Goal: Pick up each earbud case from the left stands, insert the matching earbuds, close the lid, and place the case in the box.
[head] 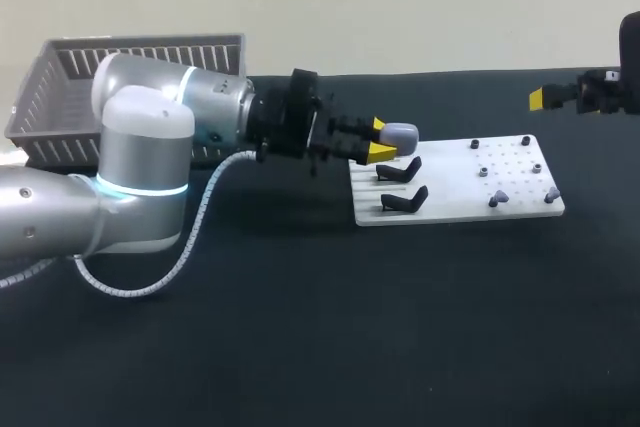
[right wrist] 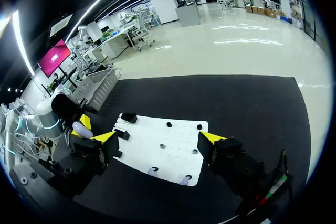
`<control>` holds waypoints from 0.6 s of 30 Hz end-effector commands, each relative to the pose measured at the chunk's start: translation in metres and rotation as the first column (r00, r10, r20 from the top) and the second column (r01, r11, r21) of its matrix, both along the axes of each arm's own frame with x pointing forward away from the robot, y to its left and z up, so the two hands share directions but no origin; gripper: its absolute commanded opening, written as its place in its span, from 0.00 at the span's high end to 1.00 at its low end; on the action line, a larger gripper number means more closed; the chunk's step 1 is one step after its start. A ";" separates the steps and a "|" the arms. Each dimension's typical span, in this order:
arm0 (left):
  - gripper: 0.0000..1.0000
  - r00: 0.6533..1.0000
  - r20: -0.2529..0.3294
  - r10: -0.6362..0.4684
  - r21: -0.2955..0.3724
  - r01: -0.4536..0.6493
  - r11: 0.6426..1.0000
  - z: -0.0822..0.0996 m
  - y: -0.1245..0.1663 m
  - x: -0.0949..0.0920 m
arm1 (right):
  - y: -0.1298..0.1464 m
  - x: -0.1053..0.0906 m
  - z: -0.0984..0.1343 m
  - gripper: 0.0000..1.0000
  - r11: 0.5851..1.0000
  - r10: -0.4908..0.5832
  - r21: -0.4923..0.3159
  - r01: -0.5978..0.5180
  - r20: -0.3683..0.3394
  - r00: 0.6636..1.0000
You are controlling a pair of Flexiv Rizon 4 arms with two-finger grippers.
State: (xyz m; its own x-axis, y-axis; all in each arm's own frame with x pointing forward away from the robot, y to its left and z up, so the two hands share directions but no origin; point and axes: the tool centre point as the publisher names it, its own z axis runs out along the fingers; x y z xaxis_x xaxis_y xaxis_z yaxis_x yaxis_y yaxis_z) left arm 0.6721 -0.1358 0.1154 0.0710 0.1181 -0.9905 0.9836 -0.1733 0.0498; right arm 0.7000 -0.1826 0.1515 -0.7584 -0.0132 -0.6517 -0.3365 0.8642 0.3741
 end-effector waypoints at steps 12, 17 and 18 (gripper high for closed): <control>1.00 1.000 0.001 0.000 -0.002 0.000 1.000 -0.001 0.000 0.000 | 0.079 -0.072 0.029 0.00 0.988 0.121 -0.091 -0.123 -0.029 0.992; 1.00 1.000 0.001 0.000 -0.002 0.000 1.000 -0.001 0.000 0.000 | 0.110 -0.080 0.025 0.00 0.975 0.216 -0.048 -0.218 -0.043 0.975; 1.00 1.000 0.001 0.000 -0.002 0.000 1.000 -0.001 0.000 0.000 | 0.115 -0.079 0.024 0.00 0.971 0.230 -0.056 -0.233 -0.050 0.972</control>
State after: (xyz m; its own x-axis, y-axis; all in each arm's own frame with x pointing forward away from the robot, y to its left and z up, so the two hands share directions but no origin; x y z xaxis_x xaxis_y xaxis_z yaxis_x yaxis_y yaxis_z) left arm 0.6725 -0.1363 0.1154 0.0705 0.1185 -0.9904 0.9835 -0.1738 0.0492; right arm 0.6179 -0.0825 0.1771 -0.7554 -0.2196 -0.6174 -0.5107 0.7877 0.3446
